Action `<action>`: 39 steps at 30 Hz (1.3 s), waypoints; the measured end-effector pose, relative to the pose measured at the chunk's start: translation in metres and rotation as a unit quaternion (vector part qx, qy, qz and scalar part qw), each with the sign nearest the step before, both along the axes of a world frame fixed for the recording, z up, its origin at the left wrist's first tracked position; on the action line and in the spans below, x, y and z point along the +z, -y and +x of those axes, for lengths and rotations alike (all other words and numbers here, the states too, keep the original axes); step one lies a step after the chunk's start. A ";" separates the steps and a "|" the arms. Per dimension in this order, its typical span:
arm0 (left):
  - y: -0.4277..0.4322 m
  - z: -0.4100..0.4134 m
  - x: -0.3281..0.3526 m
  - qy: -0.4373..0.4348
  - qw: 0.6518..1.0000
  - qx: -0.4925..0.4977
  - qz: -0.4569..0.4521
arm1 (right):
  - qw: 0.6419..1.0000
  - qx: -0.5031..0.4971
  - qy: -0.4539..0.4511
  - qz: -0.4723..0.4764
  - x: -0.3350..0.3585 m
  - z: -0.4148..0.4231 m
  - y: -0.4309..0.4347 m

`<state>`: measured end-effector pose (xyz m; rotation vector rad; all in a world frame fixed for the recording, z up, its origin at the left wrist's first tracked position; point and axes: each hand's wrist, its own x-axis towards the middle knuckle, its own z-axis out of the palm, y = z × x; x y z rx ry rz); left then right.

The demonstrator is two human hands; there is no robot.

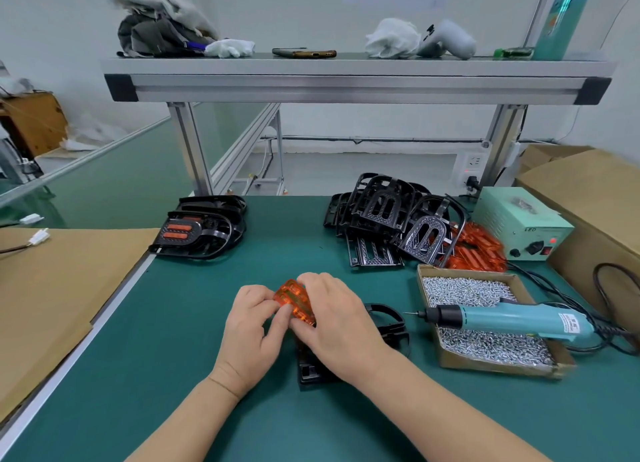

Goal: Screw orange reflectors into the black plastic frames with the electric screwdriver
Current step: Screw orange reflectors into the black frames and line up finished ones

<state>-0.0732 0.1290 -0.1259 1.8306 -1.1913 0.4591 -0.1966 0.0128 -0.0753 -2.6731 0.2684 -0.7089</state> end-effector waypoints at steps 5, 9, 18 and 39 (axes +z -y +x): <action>-0.001 0.003 0.000 -0.048 0.998 0.040 -0.008 | 0.999 0.026 -0.011 0.023 -0.001 0.004 -0.006; -0.001 0.006 0.000 -0.104 0.992 0.075 0.005 | 0.994 0.063 -0.046 0.079 -0.002 0.000 -0.007; 0.000 0.002 0.001 -0.084 0.994 0.019 0.067 | 0.986 0.129 -0.080 -0.073 0.025 -0.001 0.022; -0.003 0.002 0.001 -0.187 0.982 -0.029 0.018 | 0.981 0.106 -0.133 -0.091 0.034 -0.016 0.049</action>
